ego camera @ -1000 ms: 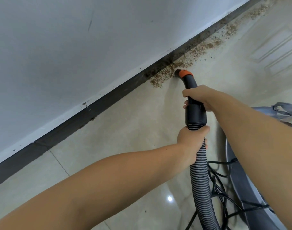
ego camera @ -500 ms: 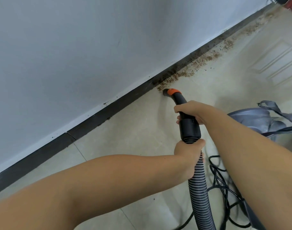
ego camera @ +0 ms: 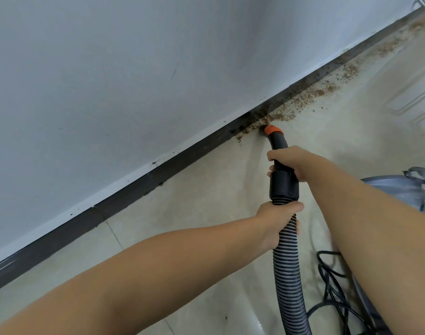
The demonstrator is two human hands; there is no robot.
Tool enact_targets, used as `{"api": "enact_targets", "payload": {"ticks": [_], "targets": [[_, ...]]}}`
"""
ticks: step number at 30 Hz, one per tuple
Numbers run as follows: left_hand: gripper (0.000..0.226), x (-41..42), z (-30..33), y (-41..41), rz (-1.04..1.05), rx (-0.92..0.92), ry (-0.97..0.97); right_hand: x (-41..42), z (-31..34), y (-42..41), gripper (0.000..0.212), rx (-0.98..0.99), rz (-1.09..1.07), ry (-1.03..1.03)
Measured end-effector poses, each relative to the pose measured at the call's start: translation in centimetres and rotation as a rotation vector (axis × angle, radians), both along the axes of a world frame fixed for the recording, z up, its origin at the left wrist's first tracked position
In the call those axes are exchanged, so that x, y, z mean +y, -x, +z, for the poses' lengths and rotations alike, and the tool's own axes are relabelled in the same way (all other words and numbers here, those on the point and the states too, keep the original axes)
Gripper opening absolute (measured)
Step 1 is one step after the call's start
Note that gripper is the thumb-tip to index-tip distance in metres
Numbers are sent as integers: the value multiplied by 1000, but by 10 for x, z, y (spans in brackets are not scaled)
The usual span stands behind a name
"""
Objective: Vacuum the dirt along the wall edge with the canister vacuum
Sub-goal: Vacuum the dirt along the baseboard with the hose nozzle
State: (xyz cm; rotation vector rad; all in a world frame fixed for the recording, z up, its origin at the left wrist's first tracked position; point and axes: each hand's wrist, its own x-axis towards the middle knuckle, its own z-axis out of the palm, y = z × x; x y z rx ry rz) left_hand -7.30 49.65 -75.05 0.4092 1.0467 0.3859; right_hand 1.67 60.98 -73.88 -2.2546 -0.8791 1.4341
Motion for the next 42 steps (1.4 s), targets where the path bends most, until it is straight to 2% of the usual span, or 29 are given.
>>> {"api": "enact_targets", "payload": {"ticks": [7,16,25,31,38,42], "targets": [[19,35,-4,-36,52,-31,13,37,-2,-33,33,-69,-8,9],[15,37,-13,-36,115,-13,12,44,-10,-25,32,-41,22,-2],[14,14,-1,-24,120,-11,24,24,-1,-13,36,-21,80,40],[19,-14,10,-12,128,50,15,-1,8,2,24,38,127,93],[18,-42,22,0,126,62,5,-26,12,15,26,66,172,123],[19,-55,22,5,55,80,-117,-40,12,14,26,71,151,126]]}}
